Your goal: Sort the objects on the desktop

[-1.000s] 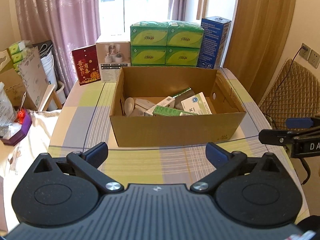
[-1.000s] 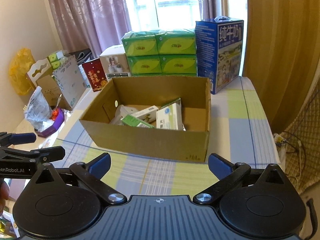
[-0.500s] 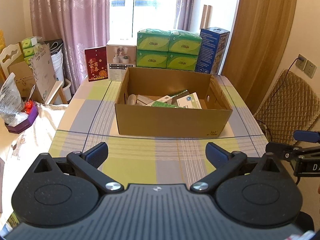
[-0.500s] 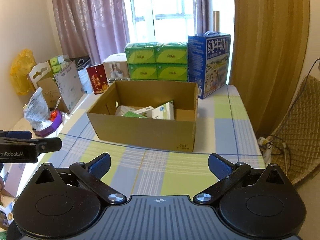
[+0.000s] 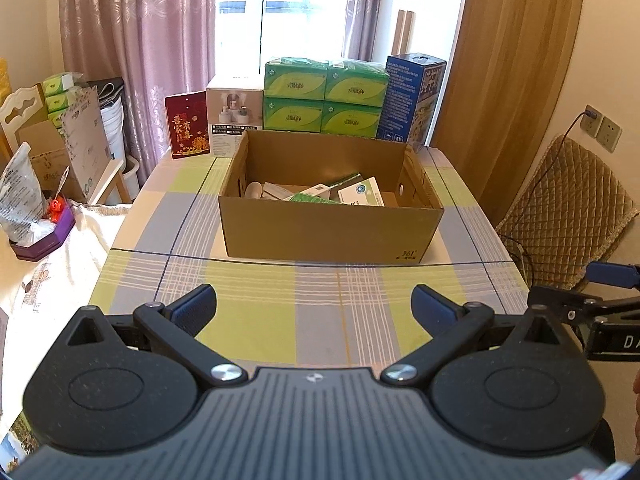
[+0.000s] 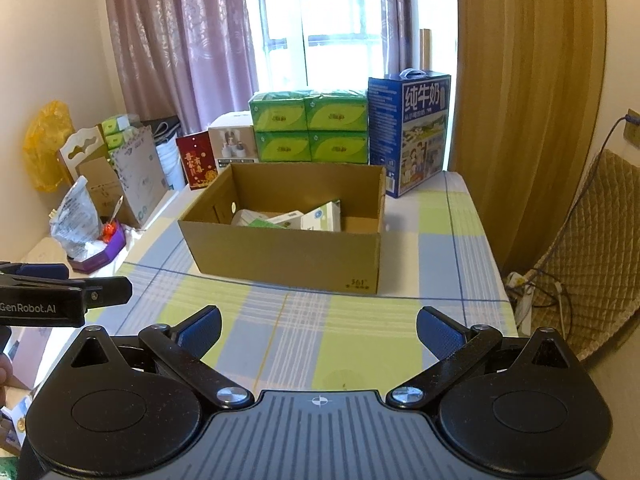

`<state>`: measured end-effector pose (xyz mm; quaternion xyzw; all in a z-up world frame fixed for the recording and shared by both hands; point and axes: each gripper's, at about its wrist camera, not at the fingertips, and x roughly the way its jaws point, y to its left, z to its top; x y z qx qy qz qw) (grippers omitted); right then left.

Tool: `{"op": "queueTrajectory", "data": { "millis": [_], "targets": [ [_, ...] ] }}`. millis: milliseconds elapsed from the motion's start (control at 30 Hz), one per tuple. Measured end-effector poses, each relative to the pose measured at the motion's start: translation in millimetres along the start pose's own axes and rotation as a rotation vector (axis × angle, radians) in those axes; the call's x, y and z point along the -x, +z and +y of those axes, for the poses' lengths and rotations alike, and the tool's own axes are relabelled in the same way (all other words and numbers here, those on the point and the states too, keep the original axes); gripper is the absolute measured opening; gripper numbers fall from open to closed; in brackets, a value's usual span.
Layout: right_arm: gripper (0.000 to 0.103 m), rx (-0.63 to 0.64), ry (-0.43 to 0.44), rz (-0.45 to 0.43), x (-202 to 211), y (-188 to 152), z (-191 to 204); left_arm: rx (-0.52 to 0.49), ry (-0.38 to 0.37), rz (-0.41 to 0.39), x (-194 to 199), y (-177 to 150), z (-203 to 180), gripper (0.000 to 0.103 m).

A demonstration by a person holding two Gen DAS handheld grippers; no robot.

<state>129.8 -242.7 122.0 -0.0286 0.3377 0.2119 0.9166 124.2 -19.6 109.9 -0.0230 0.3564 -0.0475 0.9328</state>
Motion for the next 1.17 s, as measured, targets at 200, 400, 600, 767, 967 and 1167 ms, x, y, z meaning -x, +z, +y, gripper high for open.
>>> {"op": "queueTrajectory", "data": {
  "millis": [200,400,600,767,967,1167],
  "targets": [
    [0.101,-0.019,-0.004,0.0,2.2,-3.0,-4.9,-0.006,-0.003,0.001,-1.0,-1.7,-3.9,0.102],
    [0.101,-0.007,-0.003,0.004,0.4,-2.9,-3.0,-0.009,-0.002,0.004,-3.5,-3.8,-7.0,0.102],
    [0.101,-0.01,-0.005,0.008,-2.9,-4.6,-4.2,-0.018,-0.008,0.007,-6.3,-4.7,-7.8,0.102],
    [0.101,-0.013,-0.009,0.012,-5.7,-6.3,-6.1,-0.02,-0.012,0.007,-8.9,-4.4,-7.5,0.102],
    [0.101,-0.018,-0.014,0.018,-8.9,-7.6,-8.4,-0.032,-0.017,0.013,-13.3,-4.0,-10.9,0.102],
    [0.101,-0.022,-0.018,0.023,-11.2,-9.6,-10.0,-0.034,-0.029,-0.011,-12.6,-5.5,-11.0,0.102]
  ]
}}
